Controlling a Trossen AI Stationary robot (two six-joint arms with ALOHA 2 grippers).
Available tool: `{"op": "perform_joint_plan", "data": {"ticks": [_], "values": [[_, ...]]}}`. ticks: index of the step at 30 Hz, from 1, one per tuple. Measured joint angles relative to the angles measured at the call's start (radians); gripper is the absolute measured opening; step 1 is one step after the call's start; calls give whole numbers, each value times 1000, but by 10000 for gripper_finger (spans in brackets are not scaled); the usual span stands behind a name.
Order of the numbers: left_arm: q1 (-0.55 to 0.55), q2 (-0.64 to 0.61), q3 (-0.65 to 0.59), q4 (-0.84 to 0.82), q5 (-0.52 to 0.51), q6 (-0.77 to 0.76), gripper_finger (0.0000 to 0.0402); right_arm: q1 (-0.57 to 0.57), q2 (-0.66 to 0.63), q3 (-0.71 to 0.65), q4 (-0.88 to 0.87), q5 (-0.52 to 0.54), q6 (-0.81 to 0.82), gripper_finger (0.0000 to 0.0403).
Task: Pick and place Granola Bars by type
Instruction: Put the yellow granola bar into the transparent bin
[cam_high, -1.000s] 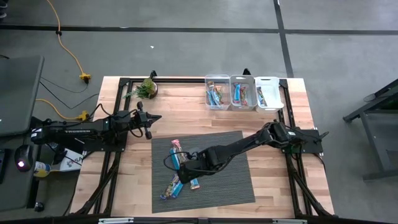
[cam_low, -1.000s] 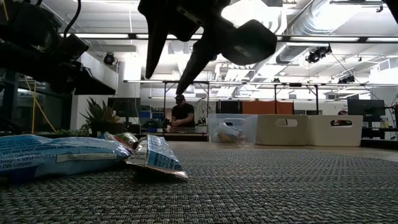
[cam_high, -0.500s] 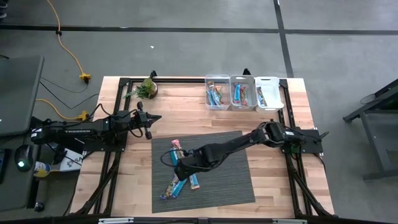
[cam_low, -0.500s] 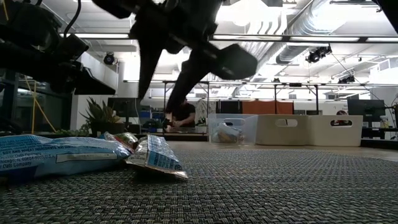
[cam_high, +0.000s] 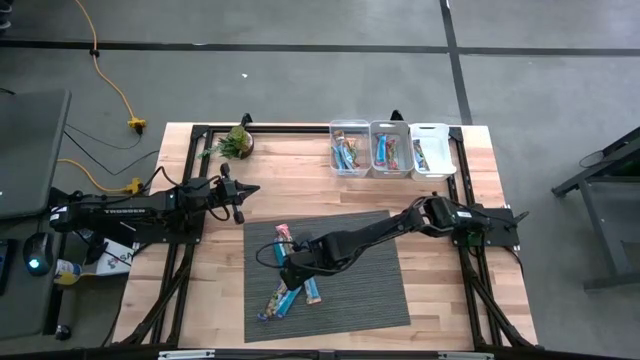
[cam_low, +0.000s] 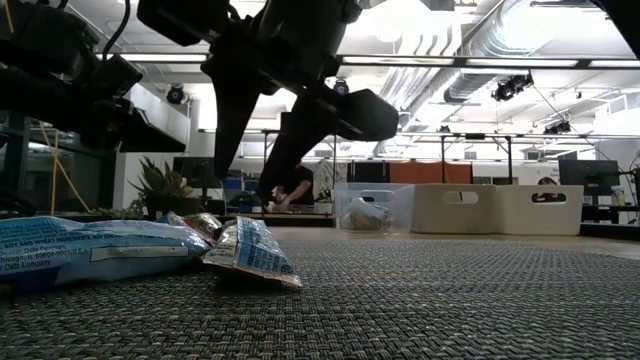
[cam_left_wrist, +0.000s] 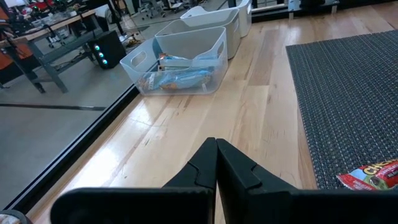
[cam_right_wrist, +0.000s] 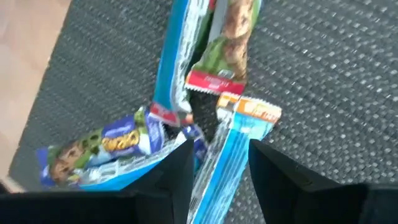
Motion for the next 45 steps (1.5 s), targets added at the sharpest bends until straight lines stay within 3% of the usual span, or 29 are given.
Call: {"op": "perform_joint_plan", "data": {"ticks": [5,12,22,26,34,45], "values": [[0,0,0,0,0,0,1,0,0,0,-11,64,49,136],[0,0,0,0,0,0,1,0,0,0,-26,46,32,140],[0,0,0,0,1,0,1,-1,-1,0,-40,-6,86,243],[0,0,0,0,1,0,1,-7,3,0,-35,-35,131,264],[0,0,0,-1,0,0,1,-22,60,0,62,-131,117,269],[0,0,0,0,-4,0,1,-36,69,0,47,-110,123,268]]}}
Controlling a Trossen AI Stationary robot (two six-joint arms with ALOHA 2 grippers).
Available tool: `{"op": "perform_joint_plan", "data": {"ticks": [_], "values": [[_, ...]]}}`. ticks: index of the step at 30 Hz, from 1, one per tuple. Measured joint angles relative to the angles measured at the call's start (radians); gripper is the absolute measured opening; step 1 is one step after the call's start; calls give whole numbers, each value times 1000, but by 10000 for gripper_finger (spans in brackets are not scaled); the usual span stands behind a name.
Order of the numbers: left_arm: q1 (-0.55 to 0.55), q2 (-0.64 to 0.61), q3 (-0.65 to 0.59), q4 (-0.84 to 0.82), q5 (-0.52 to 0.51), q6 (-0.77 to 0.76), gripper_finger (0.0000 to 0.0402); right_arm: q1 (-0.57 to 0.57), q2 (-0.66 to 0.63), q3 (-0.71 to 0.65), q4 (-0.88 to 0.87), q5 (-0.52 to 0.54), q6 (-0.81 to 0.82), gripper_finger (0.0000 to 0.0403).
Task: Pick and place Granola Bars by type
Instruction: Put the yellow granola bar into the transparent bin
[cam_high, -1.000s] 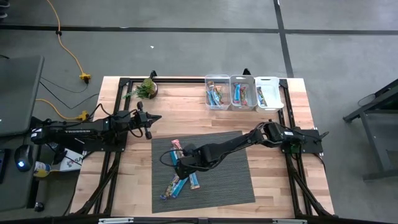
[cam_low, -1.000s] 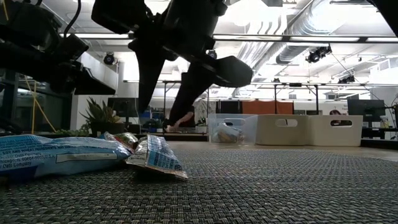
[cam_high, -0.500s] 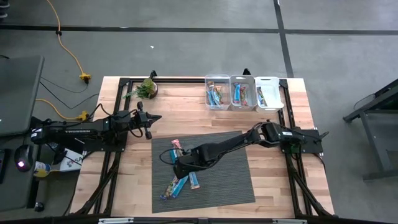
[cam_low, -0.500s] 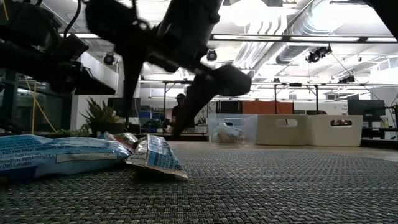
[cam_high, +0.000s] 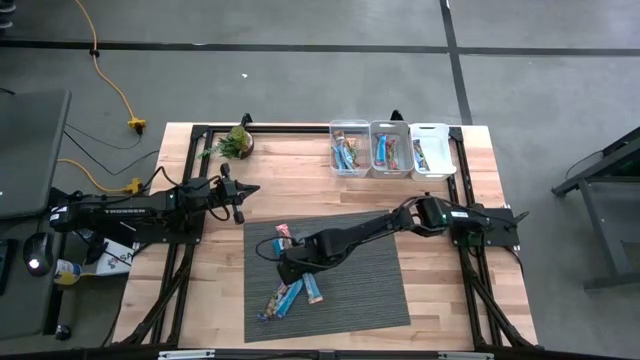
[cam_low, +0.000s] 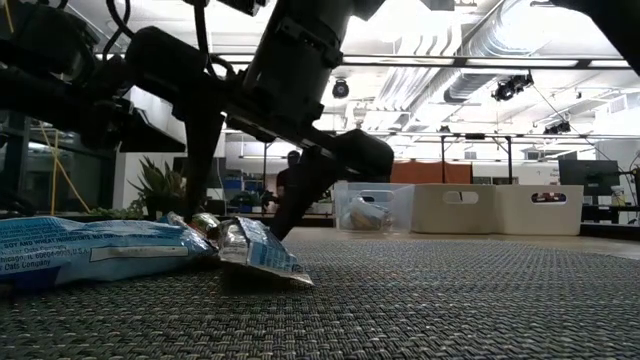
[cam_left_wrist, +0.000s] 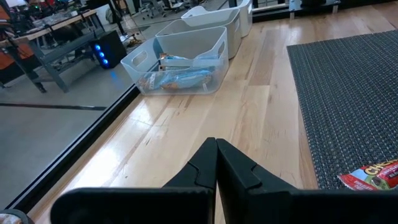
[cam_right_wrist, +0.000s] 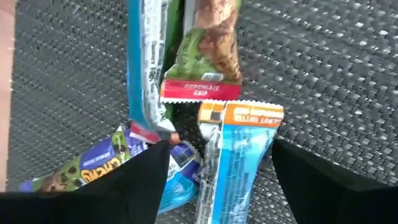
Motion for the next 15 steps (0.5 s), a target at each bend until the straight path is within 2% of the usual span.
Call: {"op": "perform_joint_plan", "data": {"ticks": [7,15], "values": [[0,0,0,0,0,0,1,1,0,0,-78,-17,-1,268],[0,0,0,0,-1,0,1,2,0,0,-57,-24,-1,268]]}}
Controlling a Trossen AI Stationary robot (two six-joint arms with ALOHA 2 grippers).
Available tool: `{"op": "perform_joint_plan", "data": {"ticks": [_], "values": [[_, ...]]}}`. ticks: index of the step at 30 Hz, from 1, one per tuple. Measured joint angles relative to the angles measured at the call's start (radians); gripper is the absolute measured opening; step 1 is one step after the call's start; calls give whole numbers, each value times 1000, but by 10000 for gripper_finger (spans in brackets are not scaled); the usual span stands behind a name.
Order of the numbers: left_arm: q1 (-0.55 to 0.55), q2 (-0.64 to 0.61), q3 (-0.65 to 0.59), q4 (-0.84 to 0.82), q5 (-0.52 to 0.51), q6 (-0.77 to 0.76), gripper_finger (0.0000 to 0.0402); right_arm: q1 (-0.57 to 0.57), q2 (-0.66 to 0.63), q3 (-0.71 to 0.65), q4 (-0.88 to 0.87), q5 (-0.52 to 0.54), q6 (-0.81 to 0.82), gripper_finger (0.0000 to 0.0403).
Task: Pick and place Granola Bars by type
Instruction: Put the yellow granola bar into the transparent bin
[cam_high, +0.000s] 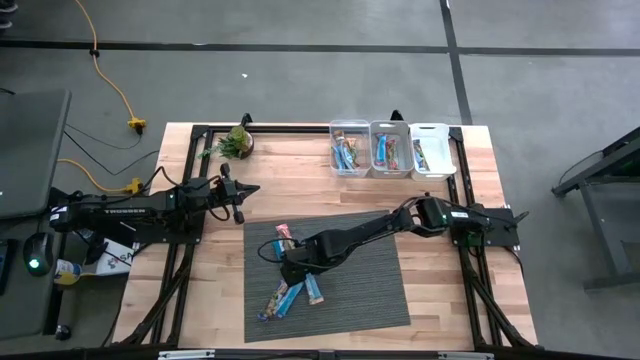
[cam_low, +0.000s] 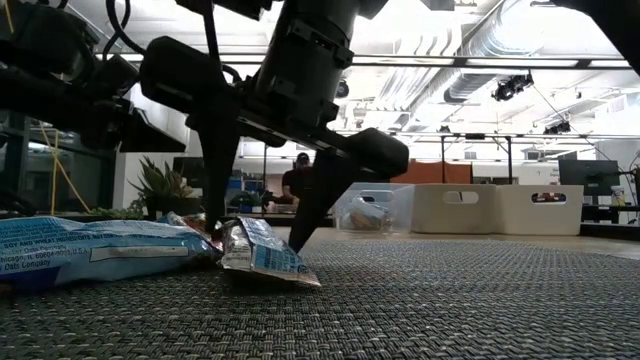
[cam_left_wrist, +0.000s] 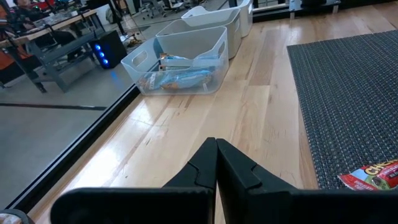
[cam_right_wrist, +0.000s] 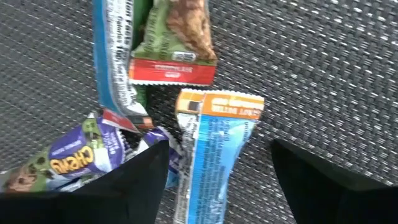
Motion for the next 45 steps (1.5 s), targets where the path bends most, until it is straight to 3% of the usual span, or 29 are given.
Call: {"op": "perform_joint_plan", "data": {"ticks": [13,45], "values": [[0,0,0,0,-1,0,1,1,26,4,23,-50,-10,262],[0,0,0,0,-1,0,1,2,28,0,44,-55,-24,131]]}}
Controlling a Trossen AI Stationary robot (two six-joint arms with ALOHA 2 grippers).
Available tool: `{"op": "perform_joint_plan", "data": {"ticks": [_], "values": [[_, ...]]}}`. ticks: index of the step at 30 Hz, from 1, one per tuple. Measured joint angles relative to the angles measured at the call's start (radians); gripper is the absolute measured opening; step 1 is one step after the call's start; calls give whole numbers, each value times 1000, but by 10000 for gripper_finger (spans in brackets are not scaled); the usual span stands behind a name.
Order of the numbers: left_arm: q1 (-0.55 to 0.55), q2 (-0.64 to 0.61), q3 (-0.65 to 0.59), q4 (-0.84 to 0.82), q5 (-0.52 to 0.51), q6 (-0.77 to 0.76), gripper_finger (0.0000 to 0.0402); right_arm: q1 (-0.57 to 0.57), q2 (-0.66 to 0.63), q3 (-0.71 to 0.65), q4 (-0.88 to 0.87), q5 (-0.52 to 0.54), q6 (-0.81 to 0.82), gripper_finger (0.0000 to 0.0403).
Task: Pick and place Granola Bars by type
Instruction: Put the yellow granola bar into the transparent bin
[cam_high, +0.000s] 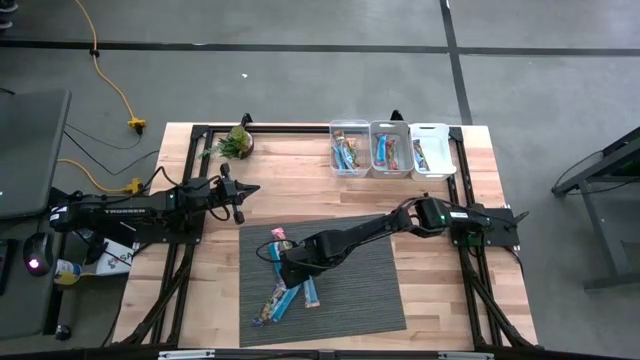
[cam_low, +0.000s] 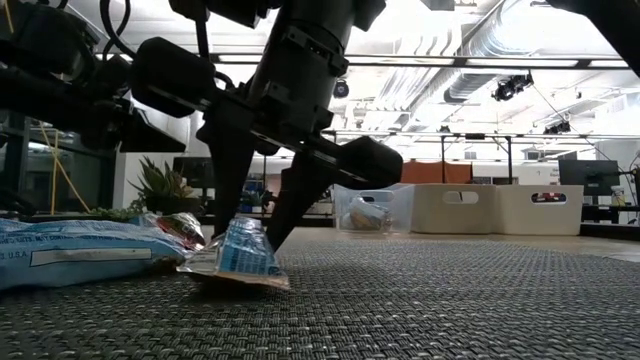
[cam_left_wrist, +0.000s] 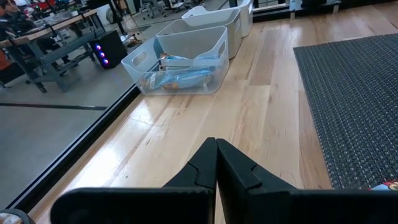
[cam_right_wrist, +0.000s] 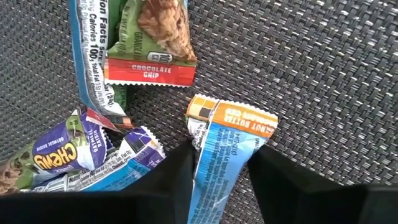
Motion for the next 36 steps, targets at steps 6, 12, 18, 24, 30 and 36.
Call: {"op": "perform_joint_plan", "data": {"ticks": [6,12,18,24,30,36], "values": [[0,0,0,0,0,0,1,-1,0,1,5,-16,-3,118],[0,0,0,0,0,0,1,-4,2,29,0,-18,-29,109],[0,0,0,0,0,0,1,-22,2,82,-1,-21,-77,99],[0,0,0,0,0,0,1,-55,2,160,-1,-19,-165,88],[0,0,0,0,0,0,1,-91,2,279,-1,-19,-304,83],[0,0,0,0,0,0,1,-127,-46,319,117,-56,-443,82]]}}
